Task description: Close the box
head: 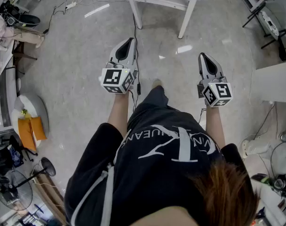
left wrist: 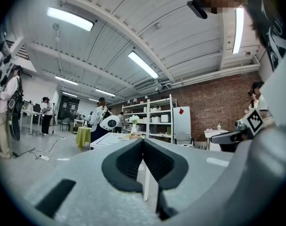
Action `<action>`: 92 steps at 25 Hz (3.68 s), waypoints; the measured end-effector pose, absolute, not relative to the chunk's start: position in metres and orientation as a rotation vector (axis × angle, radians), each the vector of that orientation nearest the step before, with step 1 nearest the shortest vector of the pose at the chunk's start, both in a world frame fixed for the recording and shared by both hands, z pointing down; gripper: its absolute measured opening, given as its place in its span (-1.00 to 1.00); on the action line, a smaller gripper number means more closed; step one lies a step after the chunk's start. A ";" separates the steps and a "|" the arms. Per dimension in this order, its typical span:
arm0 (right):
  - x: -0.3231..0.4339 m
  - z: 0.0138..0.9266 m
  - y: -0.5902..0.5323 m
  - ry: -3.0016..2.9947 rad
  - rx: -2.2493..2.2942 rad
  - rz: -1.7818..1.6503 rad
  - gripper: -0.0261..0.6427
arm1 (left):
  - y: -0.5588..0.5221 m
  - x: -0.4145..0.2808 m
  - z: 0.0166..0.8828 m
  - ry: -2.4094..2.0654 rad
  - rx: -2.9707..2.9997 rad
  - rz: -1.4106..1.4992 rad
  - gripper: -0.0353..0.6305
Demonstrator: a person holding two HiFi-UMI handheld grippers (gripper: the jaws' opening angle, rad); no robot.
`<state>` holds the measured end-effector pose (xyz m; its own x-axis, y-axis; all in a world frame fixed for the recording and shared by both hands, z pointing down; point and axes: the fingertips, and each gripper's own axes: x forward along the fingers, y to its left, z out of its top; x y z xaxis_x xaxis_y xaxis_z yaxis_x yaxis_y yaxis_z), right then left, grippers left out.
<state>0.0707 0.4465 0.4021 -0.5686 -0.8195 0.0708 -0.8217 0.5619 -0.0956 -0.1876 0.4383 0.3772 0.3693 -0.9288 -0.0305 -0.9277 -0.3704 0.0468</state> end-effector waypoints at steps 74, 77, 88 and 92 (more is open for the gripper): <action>0.042 0.464 0.009 -2.568 1.511 0.409 -0.93 | -0.023 -0.204 0.458 -1.457 2.385 0.074 -0.41; 0.050 0.462 -0.026 -2.586 1.471 0.399 -0.93 | -0.051 -0.192 0.452 -1.480 2.377 0.062 -0.41; 0.081 0.463 -0.102 -2.620 1.342 0.412 -0.93 | -0.122 -0.144 0.448 -1.495 2.322 0.043 -0.38; 0.093 0.469 -0.120 -2.624 1.300 0.433 -0.93 | -0.141 -0.130 0.457 -1.483 2.252 0.022 -0.38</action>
